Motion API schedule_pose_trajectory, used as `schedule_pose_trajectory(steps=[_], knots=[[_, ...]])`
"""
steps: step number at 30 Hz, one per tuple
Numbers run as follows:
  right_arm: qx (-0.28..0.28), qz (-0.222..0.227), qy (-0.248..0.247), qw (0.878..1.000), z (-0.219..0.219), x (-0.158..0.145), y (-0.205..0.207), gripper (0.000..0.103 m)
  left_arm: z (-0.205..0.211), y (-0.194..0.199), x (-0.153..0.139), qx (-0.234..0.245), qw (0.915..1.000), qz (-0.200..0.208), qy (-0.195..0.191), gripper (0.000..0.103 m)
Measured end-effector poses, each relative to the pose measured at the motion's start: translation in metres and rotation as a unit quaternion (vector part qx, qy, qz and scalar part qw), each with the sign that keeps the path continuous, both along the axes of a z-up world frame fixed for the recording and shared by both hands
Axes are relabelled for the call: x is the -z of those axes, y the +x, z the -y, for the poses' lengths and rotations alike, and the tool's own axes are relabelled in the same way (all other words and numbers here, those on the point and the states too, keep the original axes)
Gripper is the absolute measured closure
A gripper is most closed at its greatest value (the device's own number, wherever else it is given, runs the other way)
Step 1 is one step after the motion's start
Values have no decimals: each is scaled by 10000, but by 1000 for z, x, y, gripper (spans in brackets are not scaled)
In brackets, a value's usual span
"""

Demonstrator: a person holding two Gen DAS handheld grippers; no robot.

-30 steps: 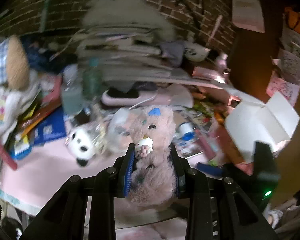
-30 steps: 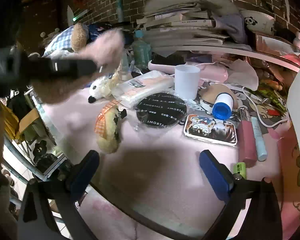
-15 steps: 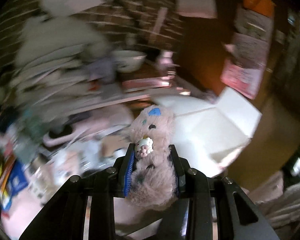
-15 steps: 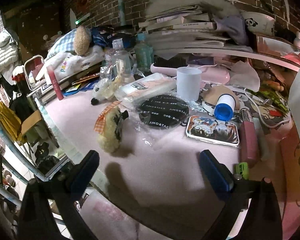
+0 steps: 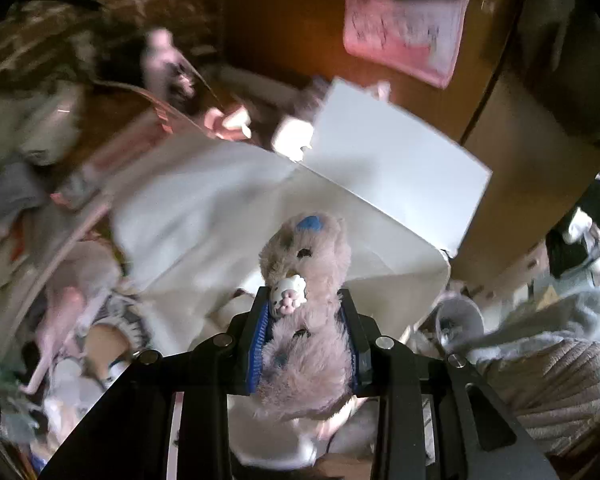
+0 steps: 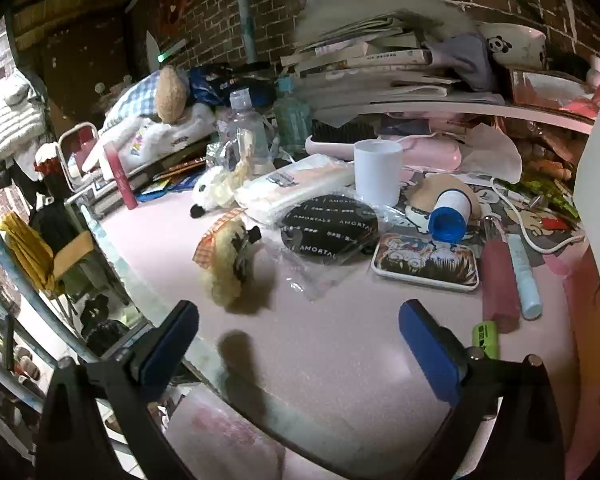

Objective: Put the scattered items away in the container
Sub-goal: 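Lift the pink bear into the white box and open the left tool, then grasp the small plaid-scarf plush with the right tool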

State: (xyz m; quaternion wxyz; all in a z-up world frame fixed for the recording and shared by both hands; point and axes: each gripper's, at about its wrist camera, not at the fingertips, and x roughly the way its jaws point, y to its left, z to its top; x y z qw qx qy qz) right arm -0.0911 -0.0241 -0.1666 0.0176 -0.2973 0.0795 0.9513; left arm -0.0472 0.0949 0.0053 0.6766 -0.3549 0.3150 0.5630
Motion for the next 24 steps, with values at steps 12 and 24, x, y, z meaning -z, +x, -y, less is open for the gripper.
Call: schedule_pose_trajectory(steps=[12, 24], knots=[[-83, -100, -253, 9996, -6, -1, 3, 3, -64, 15, 48, 229, 9908, -242, -1310, 75], [-49, -73, -150, 9998, -4, -1, 2, 3, -24, 17, 7, 178, 9974, -409, -570, 11]])
